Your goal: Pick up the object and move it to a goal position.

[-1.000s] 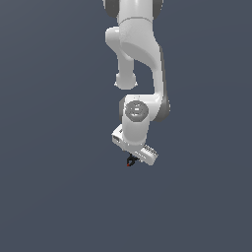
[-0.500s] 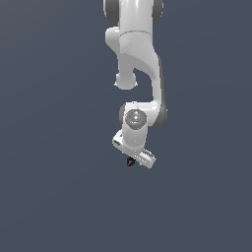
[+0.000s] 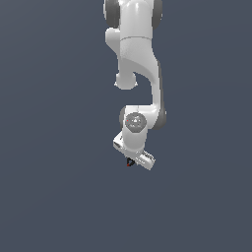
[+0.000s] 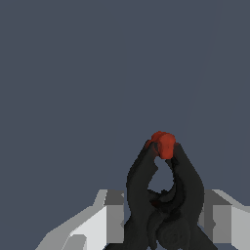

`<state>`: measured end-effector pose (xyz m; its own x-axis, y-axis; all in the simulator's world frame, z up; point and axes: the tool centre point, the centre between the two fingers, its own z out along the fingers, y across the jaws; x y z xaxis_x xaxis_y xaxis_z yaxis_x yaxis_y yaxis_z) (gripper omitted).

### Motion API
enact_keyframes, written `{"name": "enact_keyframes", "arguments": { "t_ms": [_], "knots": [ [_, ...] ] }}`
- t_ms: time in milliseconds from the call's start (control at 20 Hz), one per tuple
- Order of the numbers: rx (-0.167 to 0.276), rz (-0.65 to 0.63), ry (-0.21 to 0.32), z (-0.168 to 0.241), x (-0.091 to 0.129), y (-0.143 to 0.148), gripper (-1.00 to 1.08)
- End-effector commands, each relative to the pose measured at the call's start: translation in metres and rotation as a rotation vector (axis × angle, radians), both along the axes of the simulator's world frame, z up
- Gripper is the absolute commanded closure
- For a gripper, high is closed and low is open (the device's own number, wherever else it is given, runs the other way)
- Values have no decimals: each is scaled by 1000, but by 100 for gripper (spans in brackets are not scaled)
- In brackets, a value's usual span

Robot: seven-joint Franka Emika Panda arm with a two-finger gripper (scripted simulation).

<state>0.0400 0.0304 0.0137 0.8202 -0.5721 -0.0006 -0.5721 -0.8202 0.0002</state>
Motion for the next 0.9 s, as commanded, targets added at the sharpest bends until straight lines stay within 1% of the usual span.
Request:
{"name": "enact_keyframes", "arguments": {
  "t_ms": [0,500,850],
  "knots": [
    [0,0,-1,0,0,0,108],
    [0,0,-1,3,-1,-2,108],
    [0,0,-1,26,-9,-16,108]
  ]
}}
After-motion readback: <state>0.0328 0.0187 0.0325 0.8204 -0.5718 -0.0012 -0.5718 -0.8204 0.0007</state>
